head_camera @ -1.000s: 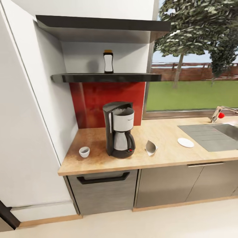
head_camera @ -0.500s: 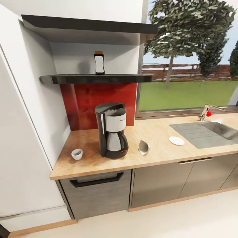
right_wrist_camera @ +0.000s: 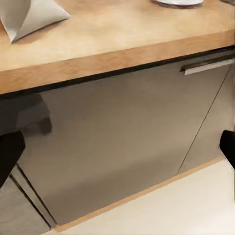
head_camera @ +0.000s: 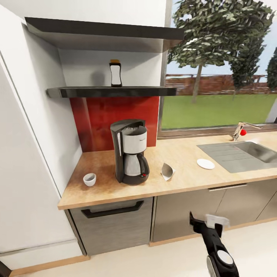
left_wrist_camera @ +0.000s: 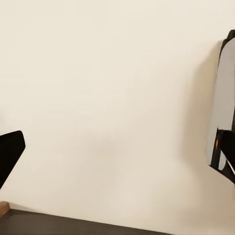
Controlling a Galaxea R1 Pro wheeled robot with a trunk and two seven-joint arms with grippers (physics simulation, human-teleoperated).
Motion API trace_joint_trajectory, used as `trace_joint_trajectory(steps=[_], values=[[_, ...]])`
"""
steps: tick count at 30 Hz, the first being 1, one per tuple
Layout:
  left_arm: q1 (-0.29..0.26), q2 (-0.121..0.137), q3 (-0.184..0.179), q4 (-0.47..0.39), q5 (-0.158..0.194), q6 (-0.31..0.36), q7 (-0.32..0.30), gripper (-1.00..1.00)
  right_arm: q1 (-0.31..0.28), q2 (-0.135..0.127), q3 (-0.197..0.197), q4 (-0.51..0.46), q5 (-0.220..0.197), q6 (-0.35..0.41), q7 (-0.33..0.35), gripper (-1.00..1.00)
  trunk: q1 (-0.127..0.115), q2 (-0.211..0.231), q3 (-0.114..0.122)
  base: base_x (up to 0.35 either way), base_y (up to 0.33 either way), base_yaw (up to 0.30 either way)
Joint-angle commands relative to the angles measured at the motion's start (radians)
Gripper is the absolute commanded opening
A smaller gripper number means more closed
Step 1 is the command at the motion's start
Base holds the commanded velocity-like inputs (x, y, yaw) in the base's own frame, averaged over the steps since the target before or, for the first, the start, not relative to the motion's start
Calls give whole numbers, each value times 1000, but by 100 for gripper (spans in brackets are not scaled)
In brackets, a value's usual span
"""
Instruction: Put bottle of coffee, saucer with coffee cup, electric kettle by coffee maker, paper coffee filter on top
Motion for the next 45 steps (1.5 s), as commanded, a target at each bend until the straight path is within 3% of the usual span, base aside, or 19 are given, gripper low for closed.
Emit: trace_joint_trajectory(steps=[1, 7, 13, 18, 21, 26, 45], values=[[0, 4, 7, 1, -10, -4, 2, 100, -34, 7, 3, -21, 6, 48, -20, 100, 1, -2, -2, 0, 0, 0], [1, 11, 7, 1, -11, 7, 1, 100, -210, 18, 37, -46, 5, 131, -79, 100, 1, -2, -2, 0, 0, 0], [1, 11, 7, 1, -11, 14, 3, 100, -286, 58, 108, -48, 6, 187, -124, 100, 1, -2, -2, 0, 0, 0], [1, 7, 7, 2, -12, 15, 2, 100, -337, 100, 168, -47, 6, 252, -267, 100, 1, -2, -2, 0, 0, 0], [1, 3, 7, 3, -15, 16, 2, 100, -357, 104, 213, -45, 5, 264, -345, 100, 1, -2, -2, 0, 0, 0], [2, 1, 7, 5, -18, 17, 1, 100, -368, 104, 241, -35, 4, 268, -389, 100, 1, -2, -2, 0, 0, 0], [5, -9, -2, 11, -22, 10, 0, 100, -370, 104, 242, 76, 5, 274, -393, 100, 1, -2, -2, 0, 74, 0]])
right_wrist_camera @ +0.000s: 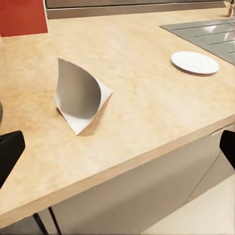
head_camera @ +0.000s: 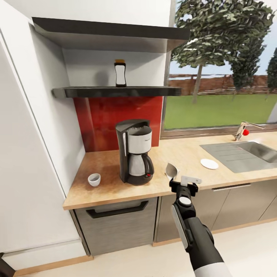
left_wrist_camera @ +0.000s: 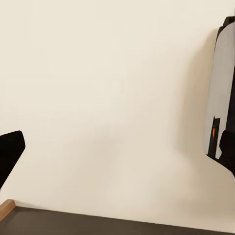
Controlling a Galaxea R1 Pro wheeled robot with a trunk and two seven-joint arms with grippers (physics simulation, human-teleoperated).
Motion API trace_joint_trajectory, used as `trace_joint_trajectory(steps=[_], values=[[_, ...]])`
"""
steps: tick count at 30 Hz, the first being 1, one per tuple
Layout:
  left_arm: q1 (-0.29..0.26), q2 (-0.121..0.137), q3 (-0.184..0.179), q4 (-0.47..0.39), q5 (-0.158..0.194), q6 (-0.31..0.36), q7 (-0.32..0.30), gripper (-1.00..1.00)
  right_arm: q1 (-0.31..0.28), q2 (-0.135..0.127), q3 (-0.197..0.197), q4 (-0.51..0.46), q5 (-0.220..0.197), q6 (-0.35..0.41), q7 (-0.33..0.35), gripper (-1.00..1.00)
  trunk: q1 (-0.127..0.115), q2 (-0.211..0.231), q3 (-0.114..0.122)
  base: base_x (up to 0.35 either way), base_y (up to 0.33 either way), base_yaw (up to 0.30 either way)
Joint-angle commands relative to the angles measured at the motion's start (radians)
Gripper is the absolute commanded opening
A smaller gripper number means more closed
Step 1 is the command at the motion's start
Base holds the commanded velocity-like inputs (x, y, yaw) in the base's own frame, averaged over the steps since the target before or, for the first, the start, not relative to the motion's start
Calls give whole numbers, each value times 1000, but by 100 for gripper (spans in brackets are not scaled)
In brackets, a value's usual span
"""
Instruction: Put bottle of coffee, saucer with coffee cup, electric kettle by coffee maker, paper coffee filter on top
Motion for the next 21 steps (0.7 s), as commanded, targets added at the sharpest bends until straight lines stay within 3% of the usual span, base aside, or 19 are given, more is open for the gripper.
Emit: trace_joint_trajectory(steps=[1, 11, 21], values=[[-1, 0, 7, 1, -11, -4, 3, 100, -1, 0, 1, 5, 6, 8, -3, 100, 1, -2, -2, 0, 0, 0], [-9, 4, 10, -44, -5, -30, -8, 100, -1, -20, -7, 36, 3, 12, -3, 100, 1, -2, -2, 0, 0, 0], [-9, 7, 13, -101, -2, -86, -64, 100, -1, -48, -8, 92, 3, -42, -3, 100, 1, -2, -2, 0, 0, 0]])
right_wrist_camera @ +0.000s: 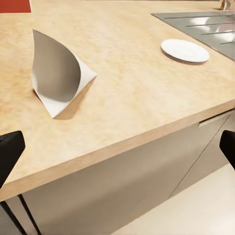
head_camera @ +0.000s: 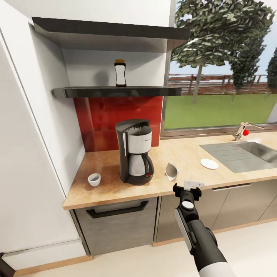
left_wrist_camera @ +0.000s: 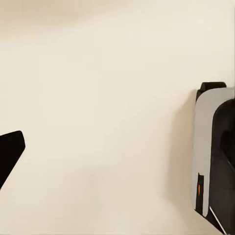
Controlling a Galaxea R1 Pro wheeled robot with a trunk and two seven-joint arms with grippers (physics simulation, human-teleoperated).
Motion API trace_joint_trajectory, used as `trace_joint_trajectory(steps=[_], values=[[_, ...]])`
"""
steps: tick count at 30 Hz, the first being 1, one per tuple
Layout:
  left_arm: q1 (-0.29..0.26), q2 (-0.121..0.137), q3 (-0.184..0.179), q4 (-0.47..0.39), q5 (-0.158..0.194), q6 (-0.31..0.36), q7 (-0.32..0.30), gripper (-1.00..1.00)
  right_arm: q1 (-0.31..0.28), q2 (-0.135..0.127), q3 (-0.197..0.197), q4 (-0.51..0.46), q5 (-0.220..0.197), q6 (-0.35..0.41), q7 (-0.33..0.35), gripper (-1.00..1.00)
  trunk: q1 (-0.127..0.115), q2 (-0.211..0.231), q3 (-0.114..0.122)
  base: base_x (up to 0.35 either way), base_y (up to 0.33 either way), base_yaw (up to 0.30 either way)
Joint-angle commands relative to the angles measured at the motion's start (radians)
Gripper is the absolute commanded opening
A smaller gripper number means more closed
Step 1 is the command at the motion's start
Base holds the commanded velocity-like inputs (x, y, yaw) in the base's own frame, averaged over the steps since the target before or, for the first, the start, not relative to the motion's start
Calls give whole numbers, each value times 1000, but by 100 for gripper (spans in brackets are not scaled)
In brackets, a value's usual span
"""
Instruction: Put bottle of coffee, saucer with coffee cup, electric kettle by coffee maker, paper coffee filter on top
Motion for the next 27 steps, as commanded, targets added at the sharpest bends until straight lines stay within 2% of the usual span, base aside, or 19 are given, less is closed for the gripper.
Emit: trace_joint_trajectory(steps=[1, 5, 6, 12, 23, 27], values=[[-1, -1, 6, -5, -11, -10, -4, 100, -1, 0, 2, 5, 5, 3, -4, 100, 1, -2, -2, 0, 0, 0], [0, 0, 7, -27, -12, -32, -26, 100, -1, -1, 6, 27, 5, -20, -3, 100, 1, -2, -2, 0, 0, 0], [0, 2, 9, -104, -10, -160, -365, 100, -1, 0, 6, 215, 5, -103, -3, 100, 1, -2, -2, 0, 0, 0], [0, 8, 14, -103, -9, -156, -378, 100, -1, 5, 8, 208, 2, -108, -5, 100, 1, -2, -3, 0, 0, 30], [0, 9, 15, -104, -8, -160, -377, 100, -1, 7, 7, 208, 2, -109, -5, 100, 1, -2, -14, 3, -1, 167], [0, 9, 16, -105, -7, -159, -377, 100, -1, 7, 6, 208, 2, -110, -5, 100, 1, -2, -17, 154, -119, 95]])
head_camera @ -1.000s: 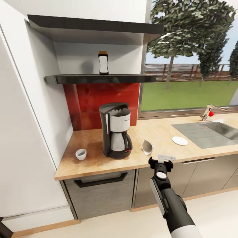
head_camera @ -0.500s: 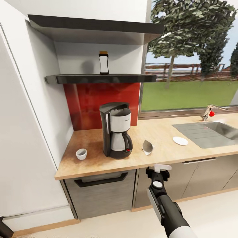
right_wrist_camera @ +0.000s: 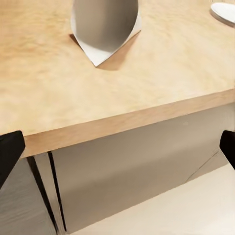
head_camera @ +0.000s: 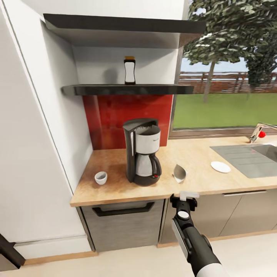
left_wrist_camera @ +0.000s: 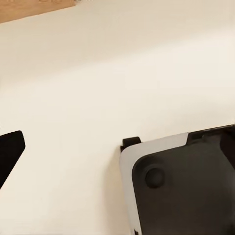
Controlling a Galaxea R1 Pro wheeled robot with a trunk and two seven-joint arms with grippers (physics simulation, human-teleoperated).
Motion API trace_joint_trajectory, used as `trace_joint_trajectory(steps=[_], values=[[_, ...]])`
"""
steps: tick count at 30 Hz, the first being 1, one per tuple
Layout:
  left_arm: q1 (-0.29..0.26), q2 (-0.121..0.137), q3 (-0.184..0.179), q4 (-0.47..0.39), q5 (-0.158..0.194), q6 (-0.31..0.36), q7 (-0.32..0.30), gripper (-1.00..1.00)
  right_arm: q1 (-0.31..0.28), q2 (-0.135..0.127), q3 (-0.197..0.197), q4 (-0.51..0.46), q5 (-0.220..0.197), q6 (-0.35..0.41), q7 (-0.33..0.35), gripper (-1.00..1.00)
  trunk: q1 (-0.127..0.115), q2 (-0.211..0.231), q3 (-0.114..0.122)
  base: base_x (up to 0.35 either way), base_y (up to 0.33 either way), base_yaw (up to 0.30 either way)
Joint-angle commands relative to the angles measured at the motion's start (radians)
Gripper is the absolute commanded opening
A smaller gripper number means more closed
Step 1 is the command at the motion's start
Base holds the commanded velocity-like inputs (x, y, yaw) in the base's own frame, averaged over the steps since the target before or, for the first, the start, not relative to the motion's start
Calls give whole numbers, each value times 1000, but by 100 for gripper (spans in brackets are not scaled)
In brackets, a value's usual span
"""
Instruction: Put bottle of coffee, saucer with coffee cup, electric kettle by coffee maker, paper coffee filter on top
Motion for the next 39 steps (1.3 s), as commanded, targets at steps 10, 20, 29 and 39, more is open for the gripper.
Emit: trace_joint_trajectory(steps=[10, 20, 29, 39], values=[[-1, -4, 10, 0, -5, -4, 6, 100, -1, -3, 1, -2, 8, 8, -7, 100, 1, -2, -3, 194, -163, 7], [14, 14, 34, 20, -9, 5, 9, 100, -1, -3, 5, 0, 10, 10, -6, 100, 1, -2, -3, 9, -9, 0], [39, 71, 43, 146, -13, 15, 128, 100, -1, -3, 5, 0, 10, 11, -6, 100, 1, -2, -3, 3, 0, 0], [39, 65, 32, 155, -16, 44, 145, 100, -1, -3, 5, 1, 10, 12, -6, 100, 1, -2, -3, 122, 0, 0]])
